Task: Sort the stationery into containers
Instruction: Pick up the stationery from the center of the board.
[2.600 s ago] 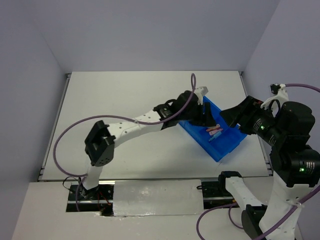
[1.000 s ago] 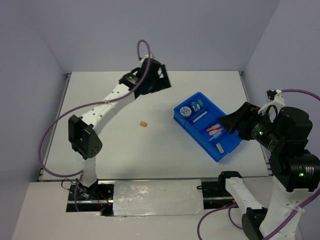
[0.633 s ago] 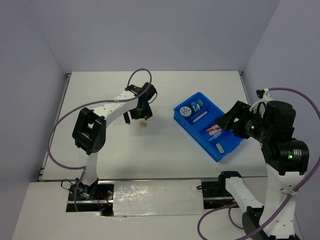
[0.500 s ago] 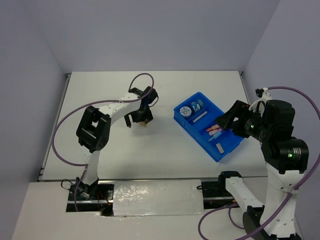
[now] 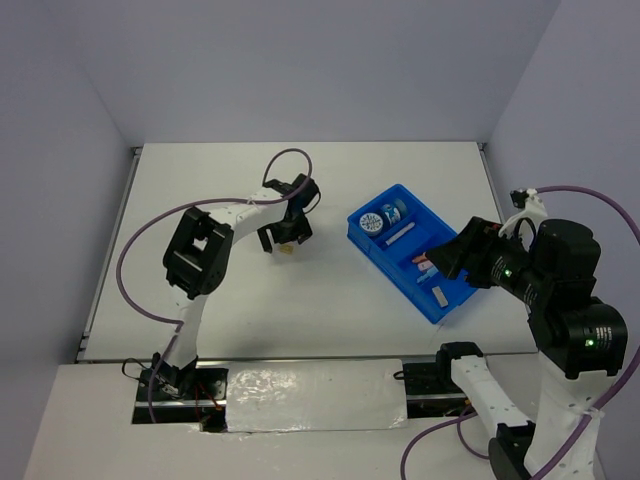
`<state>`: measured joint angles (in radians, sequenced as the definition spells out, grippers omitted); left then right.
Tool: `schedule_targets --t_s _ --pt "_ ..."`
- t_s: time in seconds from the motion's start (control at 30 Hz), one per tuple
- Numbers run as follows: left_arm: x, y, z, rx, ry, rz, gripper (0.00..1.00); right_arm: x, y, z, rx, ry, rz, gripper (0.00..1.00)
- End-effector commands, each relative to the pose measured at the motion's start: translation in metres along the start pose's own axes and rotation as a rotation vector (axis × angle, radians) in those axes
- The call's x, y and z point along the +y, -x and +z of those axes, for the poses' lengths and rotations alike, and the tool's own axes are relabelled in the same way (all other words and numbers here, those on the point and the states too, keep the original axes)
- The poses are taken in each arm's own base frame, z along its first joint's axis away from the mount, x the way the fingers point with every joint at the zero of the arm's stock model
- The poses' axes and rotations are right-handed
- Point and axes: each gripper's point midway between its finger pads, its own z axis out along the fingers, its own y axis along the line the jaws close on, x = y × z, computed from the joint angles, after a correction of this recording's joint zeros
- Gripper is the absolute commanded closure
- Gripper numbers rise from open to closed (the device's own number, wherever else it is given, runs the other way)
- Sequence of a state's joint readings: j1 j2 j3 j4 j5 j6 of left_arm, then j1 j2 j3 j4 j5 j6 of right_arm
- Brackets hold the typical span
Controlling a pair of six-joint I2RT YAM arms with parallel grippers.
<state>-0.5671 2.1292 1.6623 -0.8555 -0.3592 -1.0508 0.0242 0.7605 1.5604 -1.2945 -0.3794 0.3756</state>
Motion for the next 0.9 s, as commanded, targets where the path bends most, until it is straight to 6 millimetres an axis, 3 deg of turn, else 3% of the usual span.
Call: schedule_targets --t_s 0.0,0.2,0.33,0.37,0.43,0.5,0.53,0.67,0.77,0.87 --pt "-0.006 0.001 0.008 0.001 -0.015 -0.014 0.05 0.004 0.004 0.002 -0.010 0.031 -0.038 0.26" --pt "-0.002 -0.010 0.017 0.030 -0.010 -0.001 0.23 0.008 0.008 0.003 -0.011 0.041 -0.047 0.26" --pt "0.002 -0.022 0.019 0.057 -0.027 -0.012 0.47 0.008 0.009 0.006 -0.007 0.044 -0.046 0.26" --pt "0.004 -0.026 0.017 0.064 -0.032 -0.009 0.62 0.008 0.009 0.007 -0.005 0.045 -0.045 0.26" --pt "0.002 -0.027 0.010 0.072 -0.059 0.006 0.80 0.009 0.009 0.007 -0.006 0.050 -0.045 0.26" --pt "-0.001 -0.027 0.001 0.066 -0.088 0.037 0.83 0.010 0.012 0.007 -0.009 0.050 -0.047 0.26" --pt "-0.007 -0.026 -0.014 0.044 -0.123 0.053 0.87 0.011 0.013 0.007 -0.011 0.052 -0.049 0.26" --pt "-0.015 -0.019 -0.051 -0.032 -0.206 0.110 0.90 0.014 0.016 0.008 -0.013 0.065 -0.045 0.26" --pt "-0.030 -0.020 -0.084 -0.065 -0.322 0.148 0.93 0.014 0.019 0.009 -0.017 0.064 -0.044 0.26" --pt "-0.055 -0.024 -0.129 -0.105 -0.493 0.179 0.93 0.014 0.028 0.002 -0.050 0.035 -0.053 0.26"
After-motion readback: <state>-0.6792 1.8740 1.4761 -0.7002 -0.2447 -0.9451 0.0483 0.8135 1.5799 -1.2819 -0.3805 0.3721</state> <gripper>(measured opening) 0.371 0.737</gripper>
